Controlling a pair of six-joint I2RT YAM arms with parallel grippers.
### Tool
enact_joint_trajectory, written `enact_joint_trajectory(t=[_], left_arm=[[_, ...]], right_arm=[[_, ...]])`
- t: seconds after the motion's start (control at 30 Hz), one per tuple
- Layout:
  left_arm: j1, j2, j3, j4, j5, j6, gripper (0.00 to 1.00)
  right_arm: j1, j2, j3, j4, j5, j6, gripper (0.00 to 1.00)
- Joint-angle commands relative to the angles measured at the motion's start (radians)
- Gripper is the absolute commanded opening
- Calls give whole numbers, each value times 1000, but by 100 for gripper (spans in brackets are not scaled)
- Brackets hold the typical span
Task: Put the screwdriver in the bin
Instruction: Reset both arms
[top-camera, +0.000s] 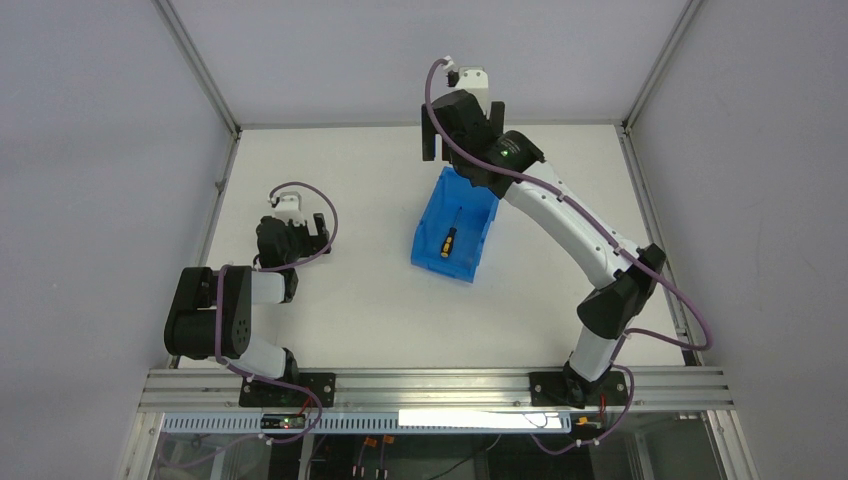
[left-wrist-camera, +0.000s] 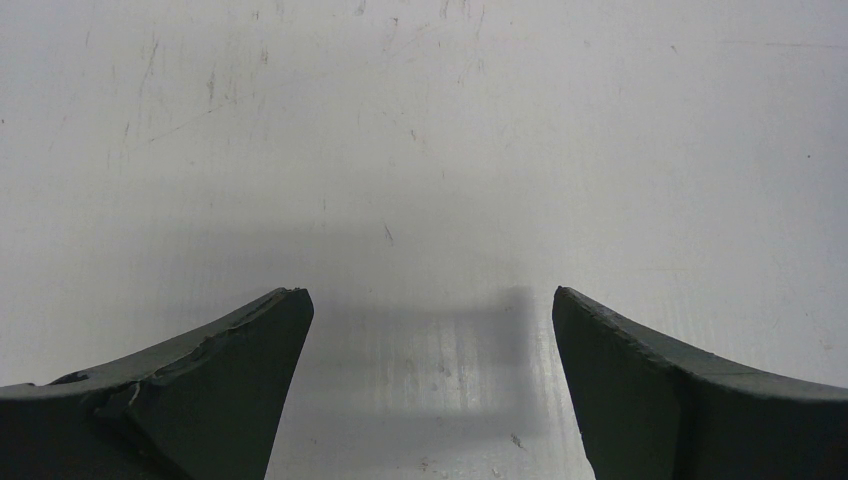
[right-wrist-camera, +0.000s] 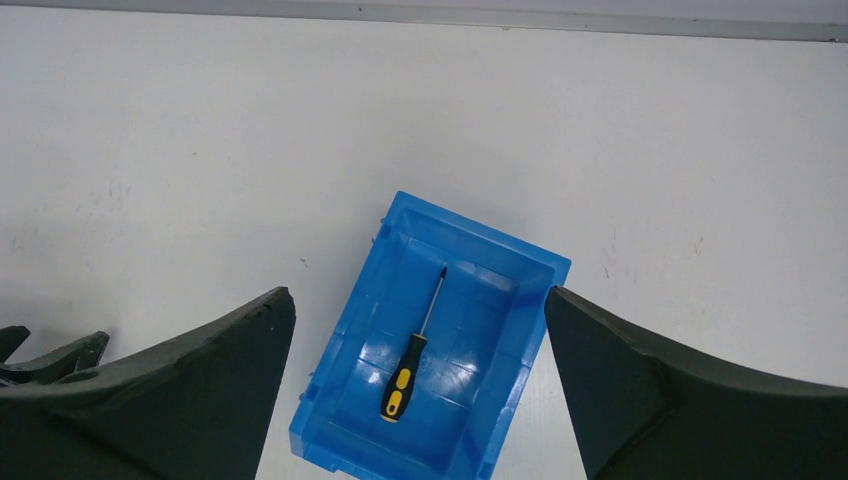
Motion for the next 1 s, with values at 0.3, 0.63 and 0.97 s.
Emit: enact_joint_trajectory(t=[0.3, 0.63, 0.97], left_arm=[[7, -12, -5, 55, 14, -16, 100], [7, -12, -5, 57, 14, -16, 100], [8, -12, -5, 57, 13, -16, 100]], right_arm=[[-251, -150, -136, 68, -282, -126, 99], [-506, -243, -238, 119, -492, -218, 99], [-730, -282, -320, 175, -672, -232, 99]])
